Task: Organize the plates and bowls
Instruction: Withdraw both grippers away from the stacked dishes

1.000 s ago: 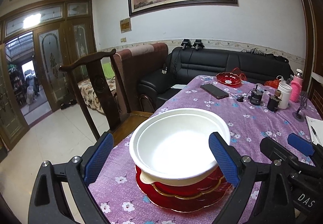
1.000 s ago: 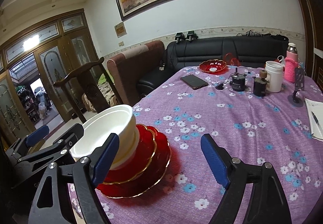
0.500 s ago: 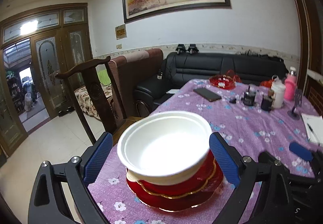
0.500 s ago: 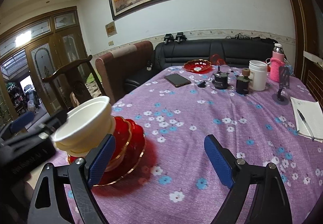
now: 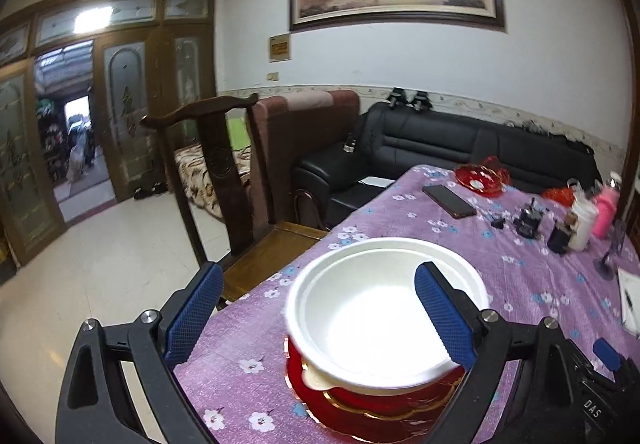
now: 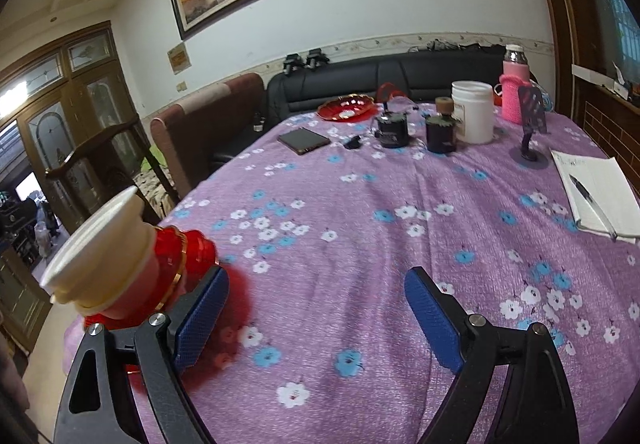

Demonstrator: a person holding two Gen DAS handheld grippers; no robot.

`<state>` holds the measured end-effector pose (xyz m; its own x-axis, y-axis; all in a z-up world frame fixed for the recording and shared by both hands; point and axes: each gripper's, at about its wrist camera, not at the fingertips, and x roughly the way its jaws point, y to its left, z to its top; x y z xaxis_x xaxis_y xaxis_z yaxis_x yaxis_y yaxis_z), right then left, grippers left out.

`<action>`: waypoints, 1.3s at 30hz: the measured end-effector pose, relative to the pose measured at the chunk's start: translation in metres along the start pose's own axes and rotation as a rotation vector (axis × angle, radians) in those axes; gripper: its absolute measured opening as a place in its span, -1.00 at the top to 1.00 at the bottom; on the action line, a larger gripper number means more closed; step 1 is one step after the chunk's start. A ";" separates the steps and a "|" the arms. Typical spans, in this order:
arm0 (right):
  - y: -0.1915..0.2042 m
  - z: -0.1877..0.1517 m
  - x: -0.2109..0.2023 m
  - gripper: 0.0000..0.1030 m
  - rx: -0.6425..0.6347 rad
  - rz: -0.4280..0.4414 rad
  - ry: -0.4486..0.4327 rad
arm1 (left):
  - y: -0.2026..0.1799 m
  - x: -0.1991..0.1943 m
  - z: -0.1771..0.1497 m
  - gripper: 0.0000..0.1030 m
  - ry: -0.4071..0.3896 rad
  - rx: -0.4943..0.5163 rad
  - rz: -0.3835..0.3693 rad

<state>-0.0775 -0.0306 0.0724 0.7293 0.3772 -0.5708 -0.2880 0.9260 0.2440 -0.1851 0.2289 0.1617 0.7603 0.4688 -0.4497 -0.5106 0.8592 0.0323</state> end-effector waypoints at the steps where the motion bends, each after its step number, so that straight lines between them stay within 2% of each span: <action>1: -0.001 -0.001 0.002 -0.80 -0.001 -0.001 0.004 | -0.006 0.001 0.000 -0.88 0.000 0.023 -0.007; 7: -0.007 -0.007 0.013 -0.80 0.005 -0.018 0.012 | -0.037 0.013 0.004 -0.88 0.025 0.102 -0.053; 12: -0.015 -0.010 0.020 -0.80 0.022 -0.018 0.031 | -0.052 0.033 -0.002 -0.88 0.079 0.155 -0.029; 16: -0.017 -0.010 0.023 -0.80 0.030 -0.009 0.044 | -0.054 0.047 -0.007 -0.88 0.118 0.165 -0.014; 24: -0.019 -0.011 0.025 -0.80 0.025 -0.031 0.041 | -0.051 0.054 -0.011 -0.88 0.139 0.156 -0.017; 27: -0.020 -0.012 0.025 -0.80 0.019 -0.068 0.028 | -0.041 0.043 -0.007 -0.88 0.098 0.104 -0.041; 33: -0.022 -0.015 0.022 -0.80 0.016 -0.122 0.016 | -0.009 0.006 0.000 -0.88 -0.074 -0.022 -0.070; 36: -0.018 -0.015 0.015 -0.80 -0.005 -0.155 -0.028 | 0.011 -0.017 0.000 -0.99 -0.175 -0.084 -0.072; 39: 0.001 -0.016 -0.003 -0.79 -0.067 -0.205 -0.108 | 0.028 -0.038 -0.003 -1.00 -0.276 -0.120 -0.103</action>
<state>-0.0899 -0.0308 0.0620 0.8377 0.1809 -0.5153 -0.1648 0.9833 0.0773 -0.2299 0.2348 0.1766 0.8823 0.4327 -0.1851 -0.4566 0.8823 -0.1139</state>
